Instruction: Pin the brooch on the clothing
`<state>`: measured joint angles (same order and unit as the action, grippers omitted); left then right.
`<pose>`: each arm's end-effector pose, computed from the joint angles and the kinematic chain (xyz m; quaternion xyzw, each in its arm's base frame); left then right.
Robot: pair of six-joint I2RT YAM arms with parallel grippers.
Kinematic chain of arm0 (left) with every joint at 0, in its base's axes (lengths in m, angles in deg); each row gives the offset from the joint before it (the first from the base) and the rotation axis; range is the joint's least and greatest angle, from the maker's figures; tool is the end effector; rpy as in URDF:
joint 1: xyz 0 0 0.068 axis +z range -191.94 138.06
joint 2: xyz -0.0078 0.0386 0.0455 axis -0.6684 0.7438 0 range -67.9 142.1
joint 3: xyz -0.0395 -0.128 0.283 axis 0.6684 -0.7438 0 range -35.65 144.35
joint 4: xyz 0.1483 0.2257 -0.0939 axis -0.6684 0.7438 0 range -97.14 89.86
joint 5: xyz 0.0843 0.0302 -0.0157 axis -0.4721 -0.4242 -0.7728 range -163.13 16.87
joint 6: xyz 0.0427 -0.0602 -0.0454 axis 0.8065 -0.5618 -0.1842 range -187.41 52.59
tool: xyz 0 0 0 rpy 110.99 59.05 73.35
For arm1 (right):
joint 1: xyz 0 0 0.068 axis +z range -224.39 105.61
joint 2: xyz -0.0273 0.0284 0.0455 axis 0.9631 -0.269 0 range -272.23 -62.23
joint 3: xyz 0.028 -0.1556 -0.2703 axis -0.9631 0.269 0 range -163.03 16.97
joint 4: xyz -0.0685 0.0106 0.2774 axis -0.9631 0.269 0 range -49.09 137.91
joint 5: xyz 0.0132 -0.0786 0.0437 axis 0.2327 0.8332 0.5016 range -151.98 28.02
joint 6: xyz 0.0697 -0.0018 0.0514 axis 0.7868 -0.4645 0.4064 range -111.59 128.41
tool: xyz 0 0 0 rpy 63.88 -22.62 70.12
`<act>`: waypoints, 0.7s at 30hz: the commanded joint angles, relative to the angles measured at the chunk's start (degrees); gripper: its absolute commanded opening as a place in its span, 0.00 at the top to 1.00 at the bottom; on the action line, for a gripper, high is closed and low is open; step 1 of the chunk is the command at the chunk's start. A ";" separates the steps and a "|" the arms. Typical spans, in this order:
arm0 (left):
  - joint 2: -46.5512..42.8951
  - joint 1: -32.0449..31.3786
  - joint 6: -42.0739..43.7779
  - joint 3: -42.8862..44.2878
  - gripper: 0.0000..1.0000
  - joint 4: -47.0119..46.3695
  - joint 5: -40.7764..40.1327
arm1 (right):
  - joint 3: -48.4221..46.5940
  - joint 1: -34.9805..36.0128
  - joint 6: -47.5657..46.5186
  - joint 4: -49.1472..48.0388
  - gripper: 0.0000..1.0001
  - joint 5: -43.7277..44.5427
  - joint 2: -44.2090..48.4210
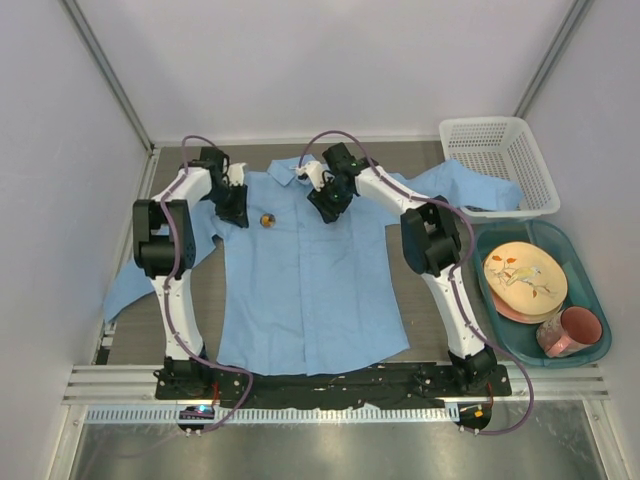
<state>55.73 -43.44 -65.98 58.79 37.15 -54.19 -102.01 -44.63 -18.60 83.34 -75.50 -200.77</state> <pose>0.4958 -0.0378 0.1476 0.0485 0.9752 -0.1629 0.1416 0.5068 0.3105 0.1506 -0.4831 0.8341 0.1200 0.2375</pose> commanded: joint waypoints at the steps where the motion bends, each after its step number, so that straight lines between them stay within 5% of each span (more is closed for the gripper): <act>1: 3.02 1.23 4.80 3.38 0.71 2.11 -4.44 | -2.83 -1.19 0.11 5.81 0.47 -0.19 -2.35; 6: -2.60 1.23 5.95 4.88 0.58 1.94 2.68 | -4.68 -1.02 -0.07 6.52 0.40 -3.62 1.78; 21: -4.99 14.41 1.82 4.88 0.66 -0.44 -2.68 | -1.25 -6.73 2.31 6.08 0.42 1.21 2.76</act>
<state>49.72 -29.54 -63.12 62.59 36.87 -55.19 -102.34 -49.27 -18.12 89.44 -76.85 -199.00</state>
